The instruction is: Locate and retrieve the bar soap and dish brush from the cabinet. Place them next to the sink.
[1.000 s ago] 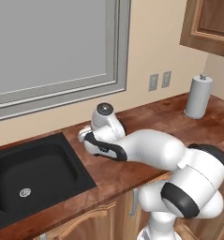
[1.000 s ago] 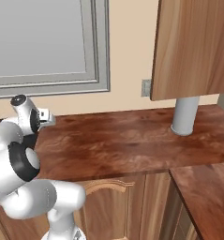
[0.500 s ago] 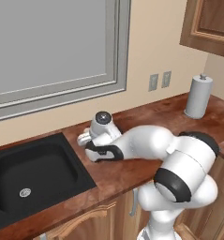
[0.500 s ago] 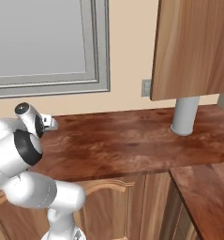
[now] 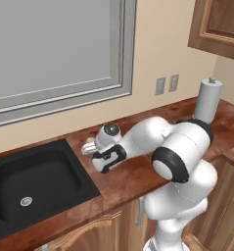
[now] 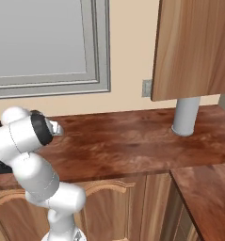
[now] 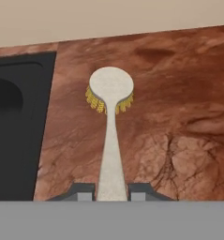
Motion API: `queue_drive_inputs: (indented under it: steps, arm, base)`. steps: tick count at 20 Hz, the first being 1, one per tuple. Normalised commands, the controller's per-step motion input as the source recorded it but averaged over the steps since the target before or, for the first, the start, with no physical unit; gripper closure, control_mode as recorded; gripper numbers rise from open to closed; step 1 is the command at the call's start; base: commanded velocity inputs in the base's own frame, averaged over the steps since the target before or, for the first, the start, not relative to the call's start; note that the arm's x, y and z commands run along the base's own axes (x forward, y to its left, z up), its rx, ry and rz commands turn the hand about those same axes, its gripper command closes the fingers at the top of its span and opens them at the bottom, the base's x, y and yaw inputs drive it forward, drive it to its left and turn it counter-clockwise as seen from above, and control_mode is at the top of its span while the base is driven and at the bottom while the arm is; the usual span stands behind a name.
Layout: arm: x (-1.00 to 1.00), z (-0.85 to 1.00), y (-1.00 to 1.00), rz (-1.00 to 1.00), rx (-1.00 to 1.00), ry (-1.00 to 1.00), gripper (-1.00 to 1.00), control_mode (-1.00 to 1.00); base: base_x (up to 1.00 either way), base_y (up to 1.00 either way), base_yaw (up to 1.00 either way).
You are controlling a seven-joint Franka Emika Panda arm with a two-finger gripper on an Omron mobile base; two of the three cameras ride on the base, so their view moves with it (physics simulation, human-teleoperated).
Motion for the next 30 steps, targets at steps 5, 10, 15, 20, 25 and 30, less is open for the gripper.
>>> queue_drive_inputs:
  steps: [5,10,15,20,25,30]
  arm:
    - [0.16,-0.23,0.19,0.0,0.05,0.0,1.0,-1.0]
    - [0.15,-0.1,0.34,0.0,0.0,0.04,-1.0,-1.0]
    - [0.14,-0.06,0.27,0.0,0.0,0.05,-1.0,-1.0]
    - [0.0,0.0,0.0,0.0,0.0,0.07,-1.0,-1.0]
    - [-0.03,0.31,0.0,0.0,0.0,0.05,-1.0,-1.0]
    - [-0.11,0.77,-0.01,0.0,-0.07,0.14,-1.0,-1.0]
  base:
    - [0.0,0.0,0.0]
    - [0.0,0.0,0.0]
    - [0.0,0.0,0.0]
    - [0.0,0.0,0.0]
    - [0.0,0.0,0.0]
    - [0.0,0.0,0.0]
